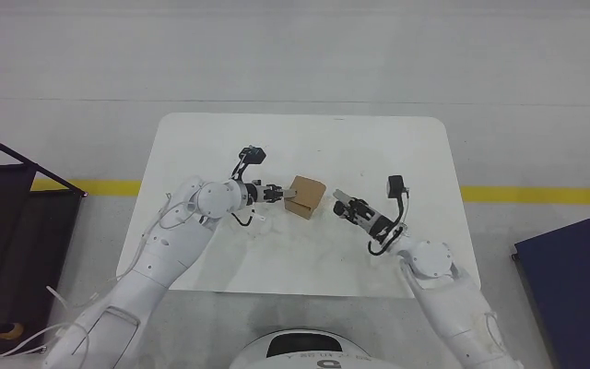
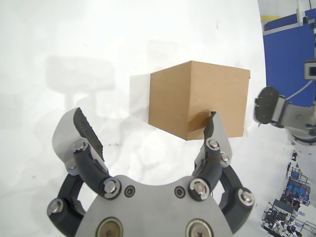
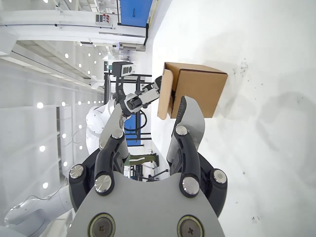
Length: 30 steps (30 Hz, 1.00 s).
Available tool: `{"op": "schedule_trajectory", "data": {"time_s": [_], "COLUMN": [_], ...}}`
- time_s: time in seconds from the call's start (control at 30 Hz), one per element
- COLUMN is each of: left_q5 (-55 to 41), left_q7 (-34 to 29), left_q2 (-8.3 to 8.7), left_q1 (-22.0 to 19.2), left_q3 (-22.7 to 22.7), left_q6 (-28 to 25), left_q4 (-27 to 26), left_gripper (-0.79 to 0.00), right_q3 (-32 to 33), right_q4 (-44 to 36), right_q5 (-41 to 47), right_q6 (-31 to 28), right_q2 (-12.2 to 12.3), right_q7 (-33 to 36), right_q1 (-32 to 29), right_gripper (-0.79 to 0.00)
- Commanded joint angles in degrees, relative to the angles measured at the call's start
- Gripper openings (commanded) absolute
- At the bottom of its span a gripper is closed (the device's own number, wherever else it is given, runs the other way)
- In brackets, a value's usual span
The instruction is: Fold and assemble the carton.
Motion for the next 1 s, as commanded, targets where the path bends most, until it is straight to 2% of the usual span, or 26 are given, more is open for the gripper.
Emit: {"op": "schedule_trajectory", "data": {"time_s": [0.0, 0.17, 0.33, 0.5, 0.77, 0.97], "left_q5": [-0.1, -0.3, -0.5, -1.5, -2.5, -2.8], "left_q7": [0.0, 0.2, 0.1, 0.3, 0.8, 1.2], "left_q2": [0.0, 0.05, 0.28, 0.48, 1.09, 1.24], "left_q1": [0.0, 0.1, 0.5, 0.7, 0.8, 1.6], "left_q3": [0.0, -0.4, -1.3, -2.4, -5.3, -5.7], "left_q6": [0.0, -0.1, -0.5, -0.7, -1.0, -1.5], "left_q4": [0.0, -0.3, -0.6, -0.7, 0.7, 0.5], "left_gripper": [0.0, 0.0, 0.0, 0.0, 0.0, 0.0], "right_q3": [0.0, -2.8, -5.3, -6.3, -5.8, -9.2], "right_q4": [-3.4, -4.2, -2.6, -3.5, -12.5, -16.4], "right_q5": [-3.4, -8.0, -9.7, -11.8, -18.7, -28.0], "right_q6": [4.2, 13.0, 16.0, 18.6, 23.9, 32.2], "right_q2": [0.2, 0.1, -0.3, -0.4, 0.3, 0.5], "right_q7": [0.7, 1.8, 2.0, 1.0, 1.7, 7.8], "right_q1": [0.0, 3.5, 6.4, 7.3, 5.9, 10.2], "right_gripper": [-0.305, -0.283, -0.332, -0.348, -0.323, -0.369]}}
